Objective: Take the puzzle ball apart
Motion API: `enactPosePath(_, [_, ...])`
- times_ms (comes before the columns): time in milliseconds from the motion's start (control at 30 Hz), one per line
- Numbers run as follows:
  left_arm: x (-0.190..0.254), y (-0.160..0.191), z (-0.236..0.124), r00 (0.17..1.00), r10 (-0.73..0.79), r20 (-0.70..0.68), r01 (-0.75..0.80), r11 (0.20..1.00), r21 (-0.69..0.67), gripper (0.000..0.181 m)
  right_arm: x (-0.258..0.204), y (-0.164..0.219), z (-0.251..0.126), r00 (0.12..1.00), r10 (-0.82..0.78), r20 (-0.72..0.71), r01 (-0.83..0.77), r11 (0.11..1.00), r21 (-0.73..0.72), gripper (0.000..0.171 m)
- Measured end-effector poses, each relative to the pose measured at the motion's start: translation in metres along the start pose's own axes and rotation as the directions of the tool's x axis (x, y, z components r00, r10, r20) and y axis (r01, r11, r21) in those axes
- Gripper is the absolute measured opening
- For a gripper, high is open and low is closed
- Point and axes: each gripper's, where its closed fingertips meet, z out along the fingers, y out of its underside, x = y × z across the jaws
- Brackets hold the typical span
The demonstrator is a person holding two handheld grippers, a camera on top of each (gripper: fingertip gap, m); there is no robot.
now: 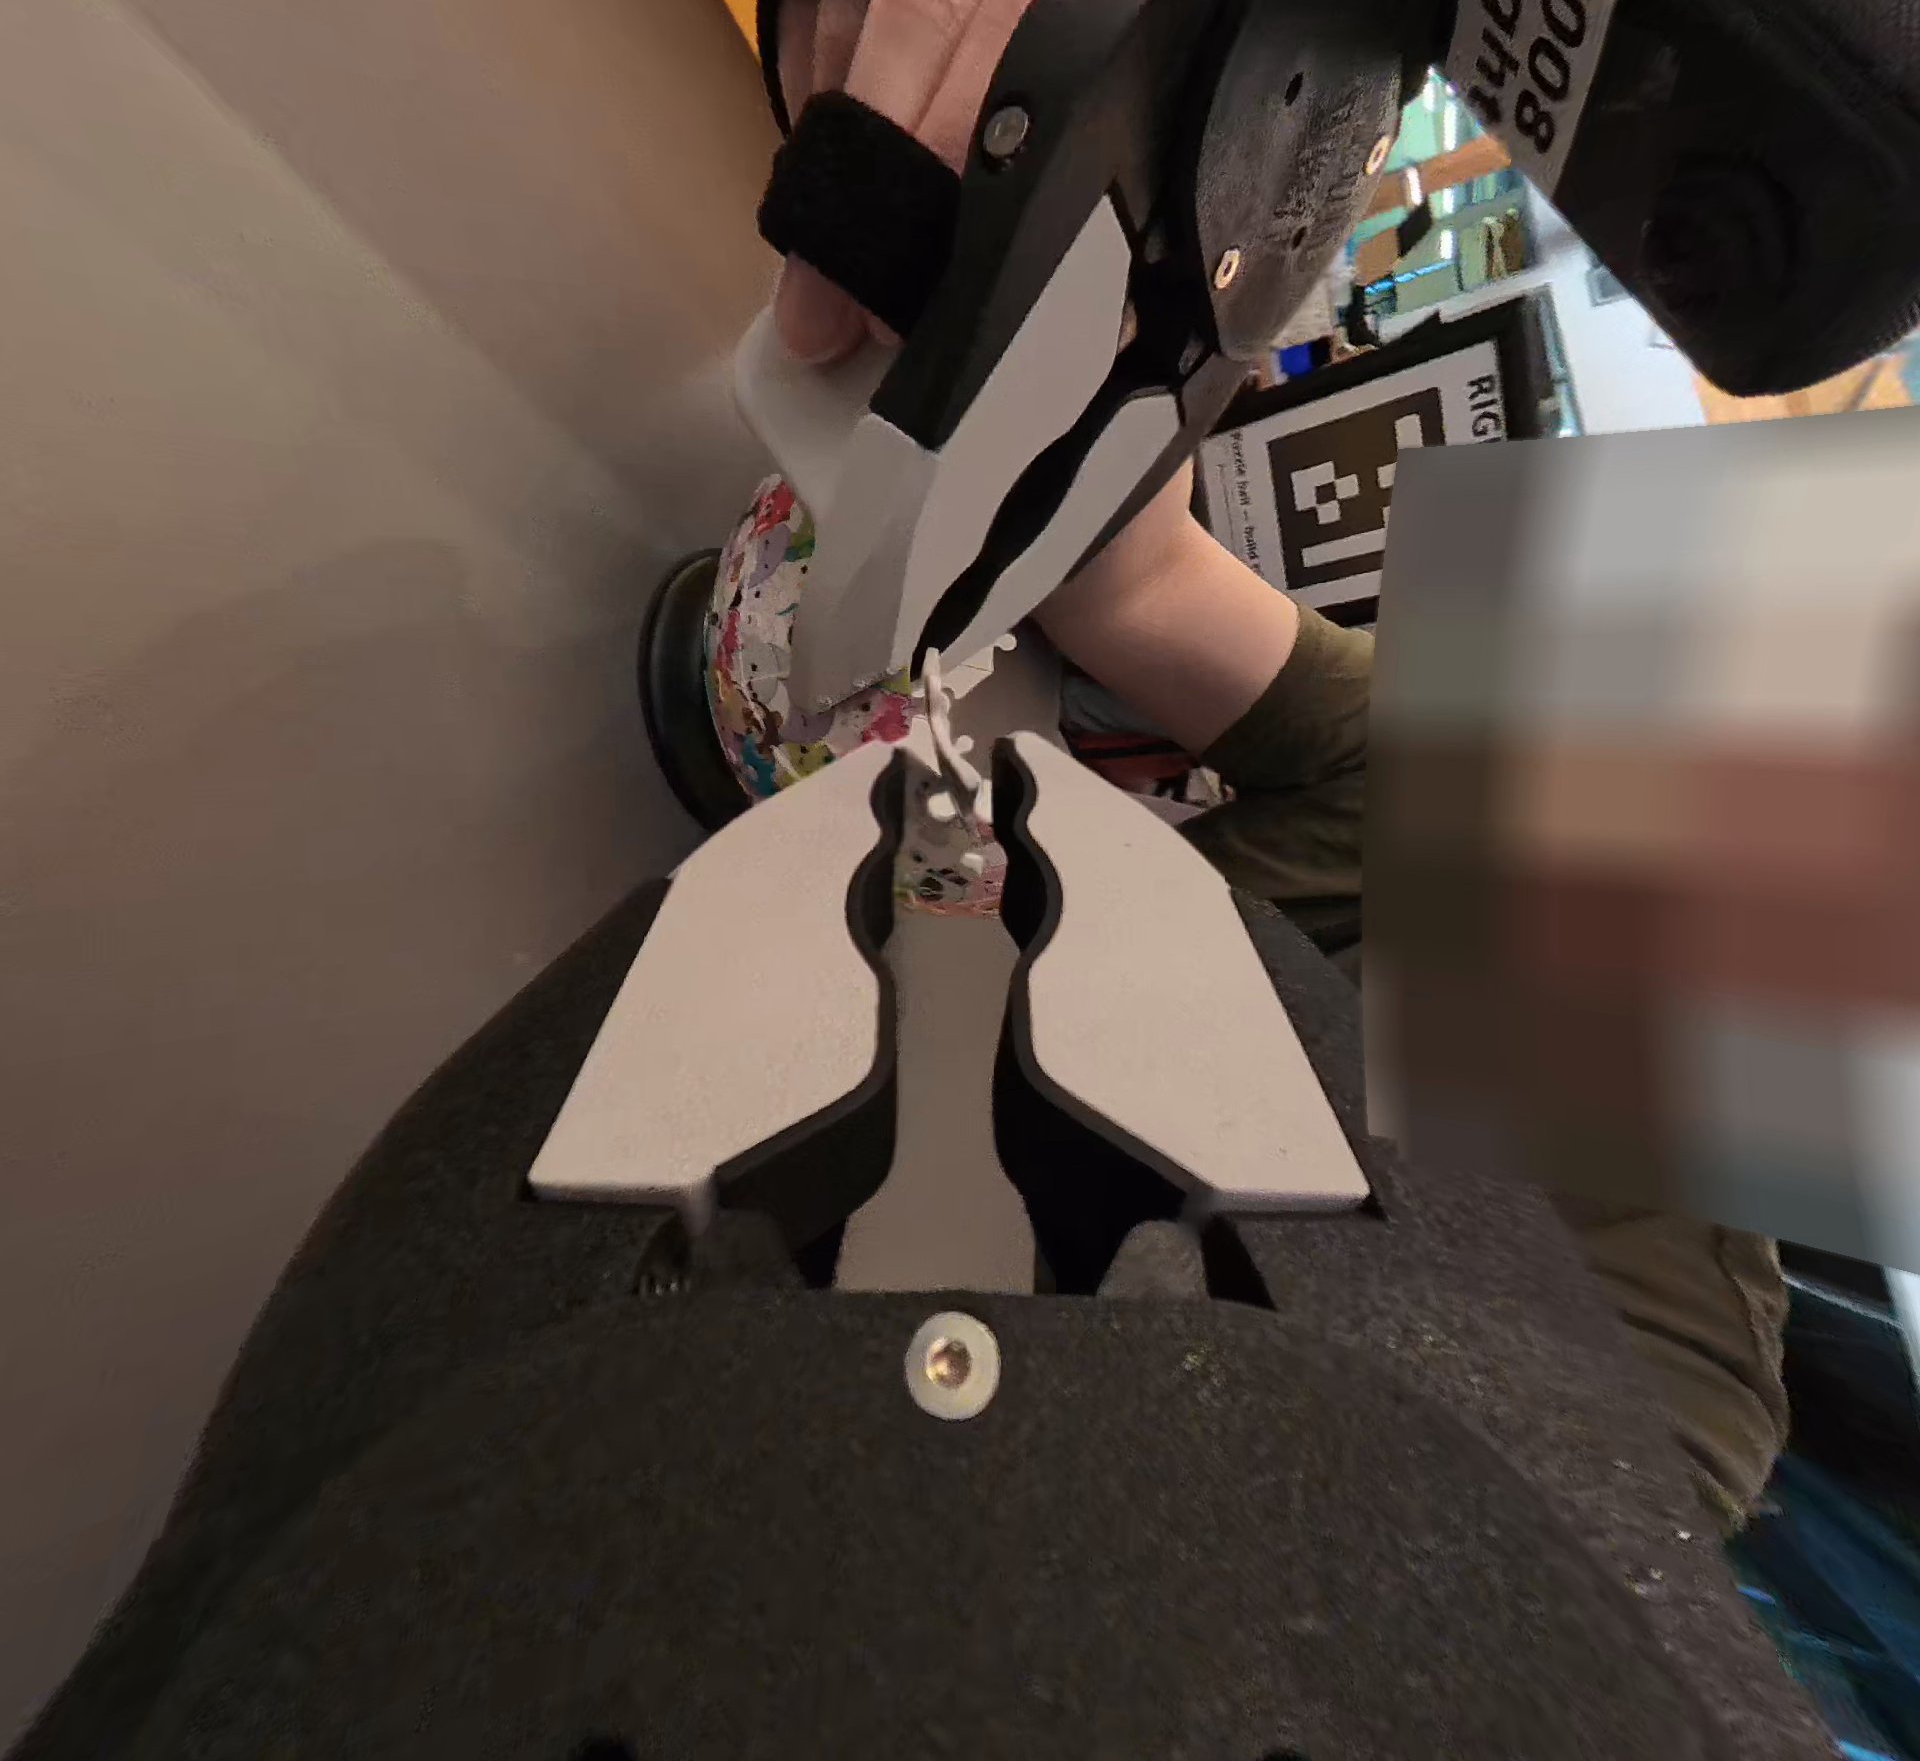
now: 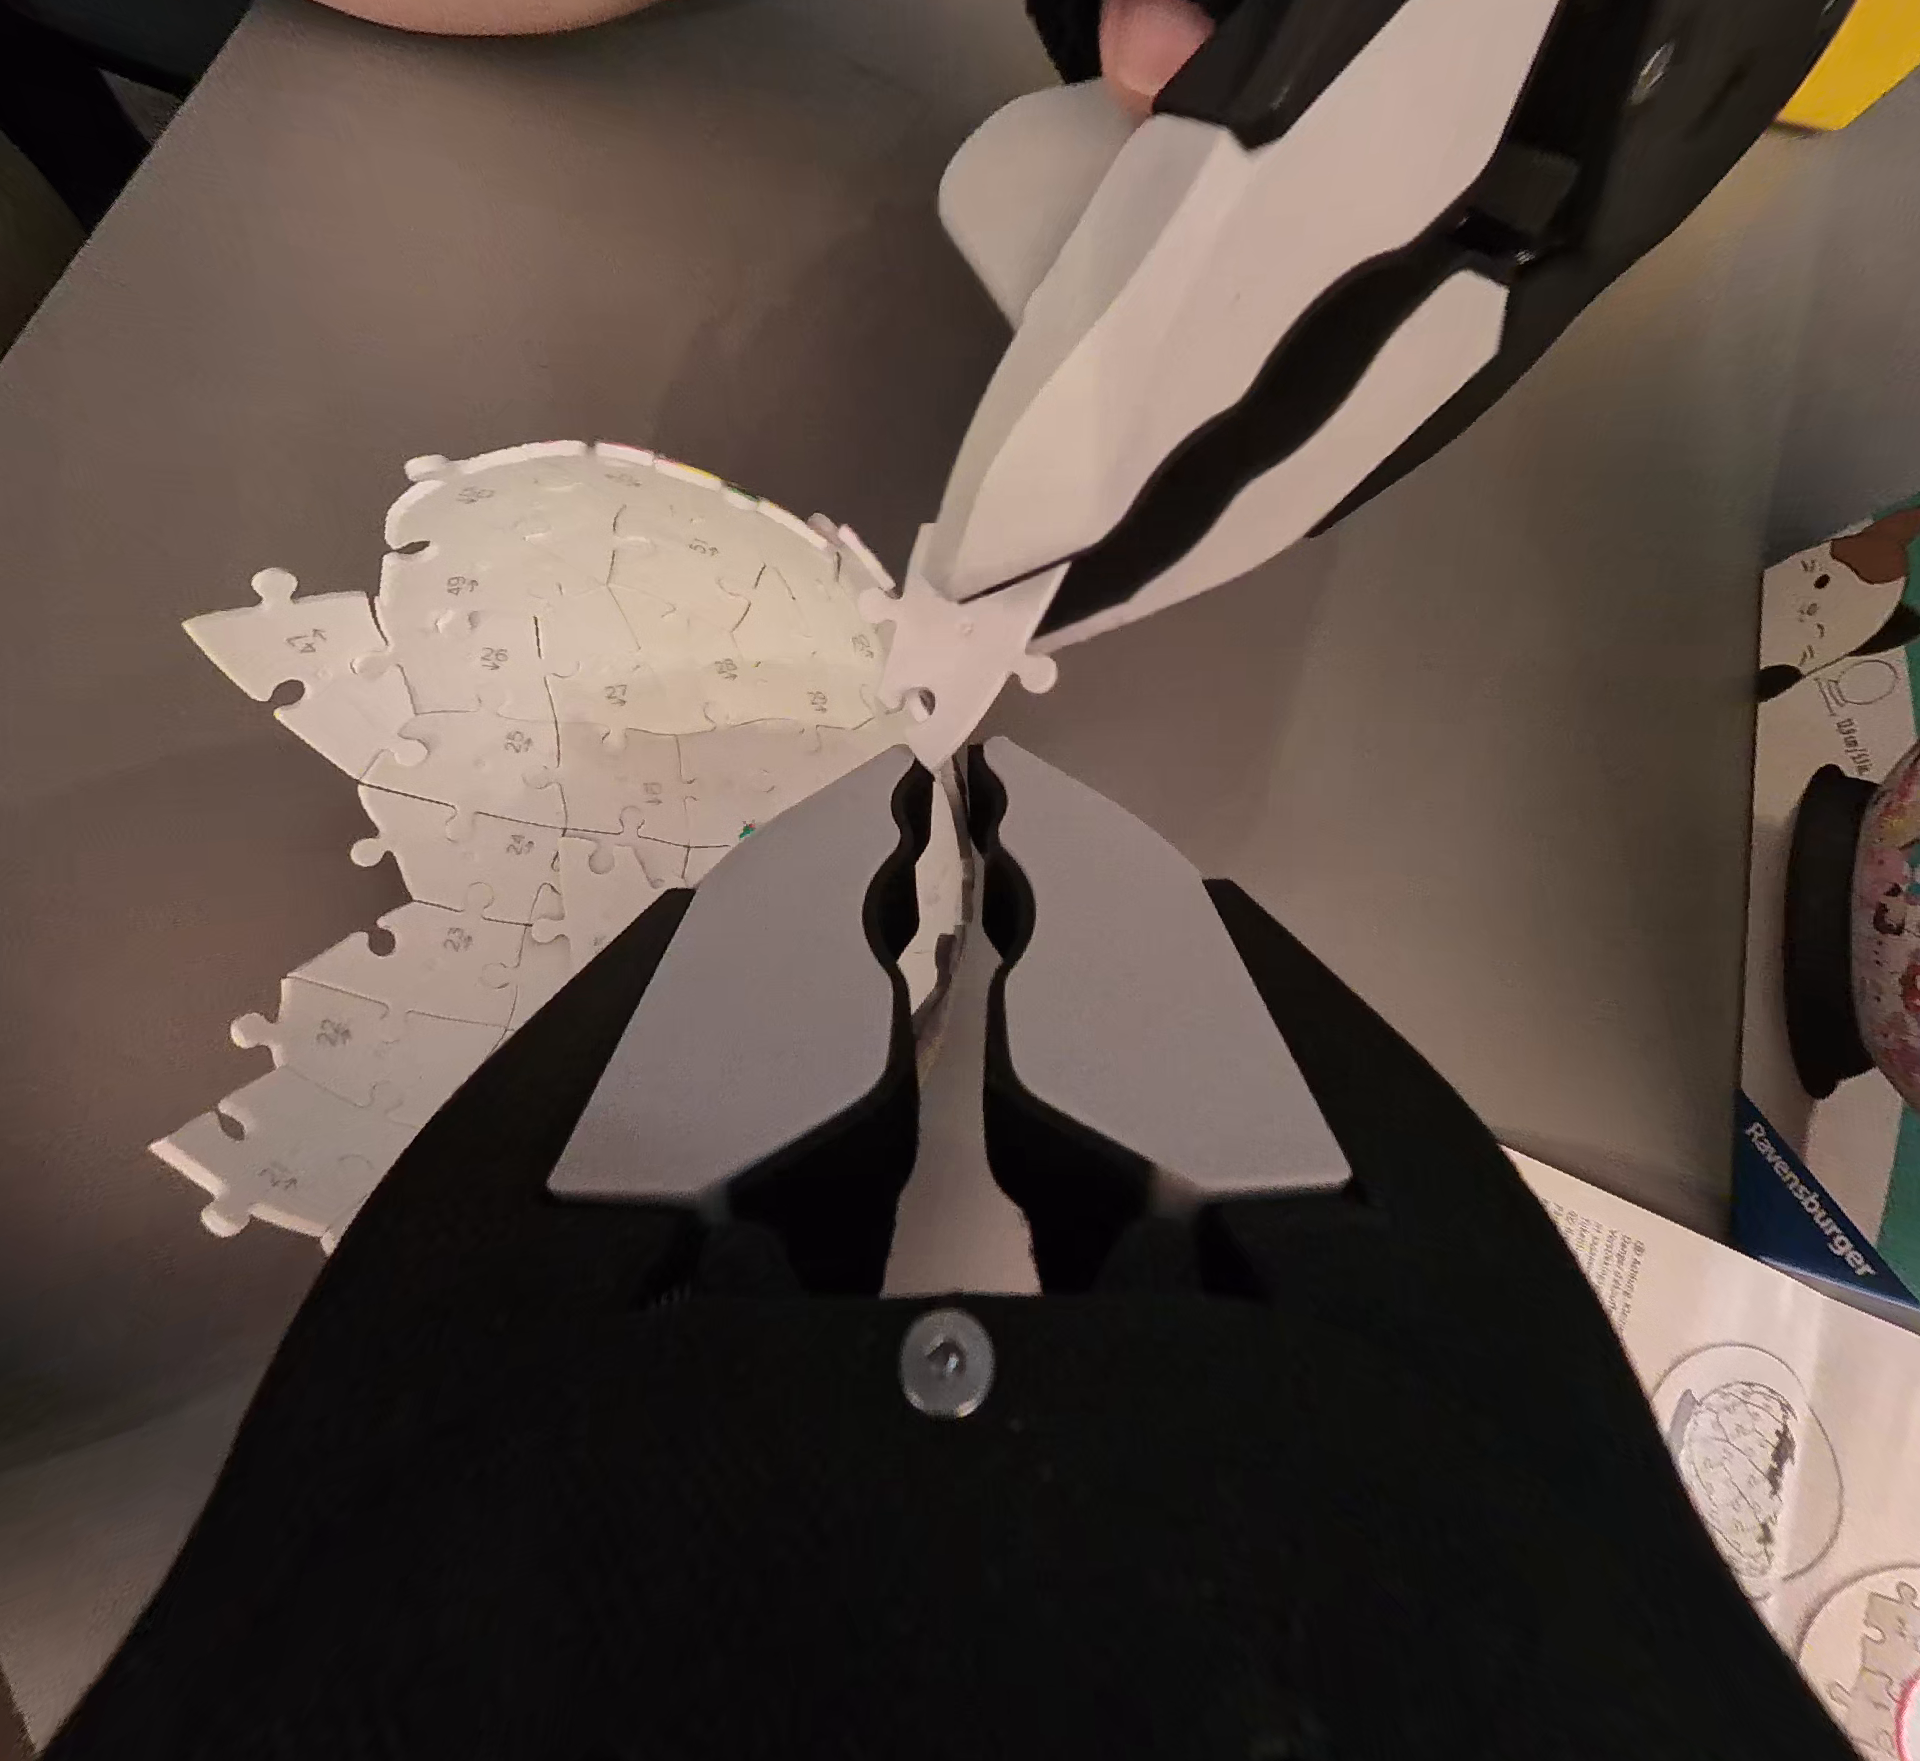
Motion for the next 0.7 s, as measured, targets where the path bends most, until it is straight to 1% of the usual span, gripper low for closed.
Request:
enactPosePath(200, [0.002,-0.003,-0.007,0.995,0.062,0.081,-0.065,0.997,0.032,0.019,-0.002,-0.001,0.0,1.0,0.019,0.023,-0.02,1.0,0.025,0.008])
enactPosePath(333, [0.001,0.003,-0.018,0.967,0.112,0.23,-0.126,0.991,0.046,0.019,-0.003,-0.002,-0.001,0.999,0.024,0.034,-0.025,0.999,0.031,0.009])
enactPosePath(400, [0.01,-0.001,-0.03,0.94,0.158,0.302,-0.195,0.976,0.099,0.019,-0.002,-0.002,-0.002,0.999,0.028,0.031,-0.029,0.999,0.035,0.012])
enactPosePath(467, [0.027,-0.009,-0.039,0.896,0.253,0.365,-0.324,0.934,0.15,0.019,-0.002,-0.003,-0.002,0.999,0.03,0.037,-0.032,0.999,0.043,0.012])
enactPosePath(500, [0.037,-0.012,-0.042,0.863,0.314,0.396,-0.404,0.899,0.168,0.02,-0.002,-0.005,-0.002,0.999,0.033,0.041,-0.035,0.998,0.058,0.014])
enactPosePath(567, [0.047,-0.014,-0.048,0.771,0.411,0.487,-0.545,0.821,0.17,0.022,-0.003,-0.007,-0.004,0.997,0.045,0.057,-0.05,0.995,0.085,0.014])
enactPosePath(633, [0.048,-0.012,-0.052,0.683,0.463,0.565,-0.634,0.76,0.144,0.024,-0.001,-0.008,-0.005,0.997,0.058,0.06,-0.063,0.993,0.1,0.013])
enactPosePath(700, [0.046,-0.006,-0.053,0.629,0.494,0.6,-0.68,0.723,0.117,0.024,-0.001,-0.009,-0.006,0.996,0.058,0.064,-0.065,0.991,0.115,0.011])
